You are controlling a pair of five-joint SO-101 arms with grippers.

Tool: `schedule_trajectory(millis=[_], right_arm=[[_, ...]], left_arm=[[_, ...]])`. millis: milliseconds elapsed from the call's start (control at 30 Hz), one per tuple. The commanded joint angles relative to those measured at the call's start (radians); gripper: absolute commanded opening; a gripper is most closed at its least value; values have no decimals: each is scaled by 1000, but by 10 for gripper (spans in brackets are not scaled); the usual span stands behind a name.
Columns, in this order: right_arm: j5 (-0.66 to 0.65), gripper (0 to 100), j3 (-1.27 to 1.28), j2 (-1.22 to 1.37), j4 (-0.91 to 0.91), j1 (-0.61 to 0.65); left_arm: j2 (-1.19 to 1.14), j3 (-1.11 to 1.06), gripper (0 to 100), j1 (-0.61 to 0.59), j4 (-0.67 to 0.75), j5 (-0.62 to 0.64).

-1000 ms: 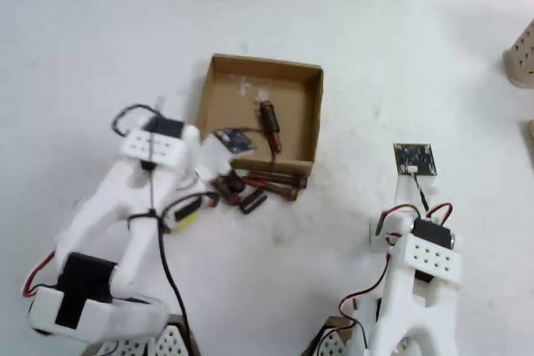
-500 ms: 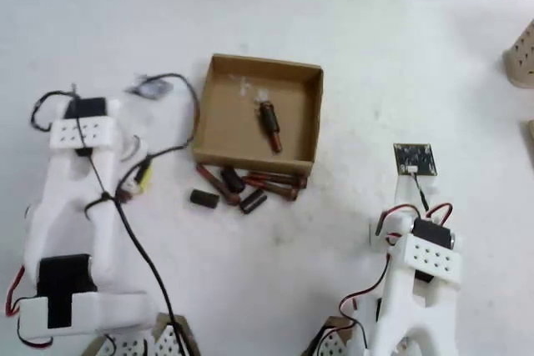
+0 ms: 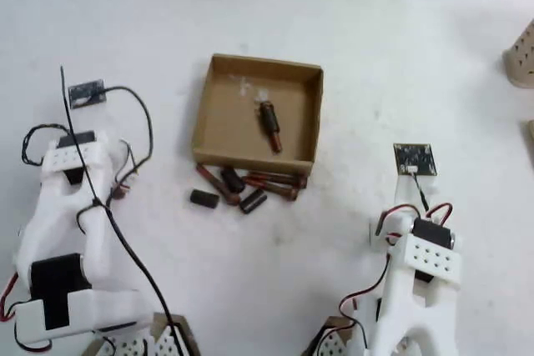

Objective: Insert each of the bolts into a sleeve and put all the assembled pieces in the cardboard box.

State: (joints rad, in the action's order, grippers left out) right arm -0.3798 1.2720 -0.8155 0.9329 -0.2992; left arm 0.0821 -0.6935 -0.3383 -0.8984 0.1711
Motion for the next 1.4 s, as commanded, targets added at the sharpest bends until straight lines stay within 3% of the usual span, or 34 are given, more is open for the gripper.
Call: schedule_trajectory(millis=[0,133,233,333,500,600,767,967,1133,1367], right_arm=[[-9,17,-8,-22,-10,-8],[-9,17,-8,-22,-10,-7],[-9,17,-8,-22,-10,-7],[-9,17,-8,-22,-10,-7],[-9,17,-8,-22,-10,-8],[-9,17,-8,-22,-10,-8],[-9,17,-8,-22,-10,-8],[-9,17,-8,-21,-10,-7],[-9,17,-8,-21,-10,-7],[-5,17,-8,-19,-12,-7]], left_arm=[[13,5,227,13,-3,11],[15,20,230,5,-25,-29],[15,95,212,5,-92,-178],[13,183,172,5,-100,-488],[7,233,65,-27,-114,-1212],[5,232,47,-36,-158,-1376],[4,232,117,-31,-189,-1577],[4,235,138,-38,-387,-2073],[-2,230,124,-33,-250,-2108],[-173,347,122,-39,-232,-2139]])
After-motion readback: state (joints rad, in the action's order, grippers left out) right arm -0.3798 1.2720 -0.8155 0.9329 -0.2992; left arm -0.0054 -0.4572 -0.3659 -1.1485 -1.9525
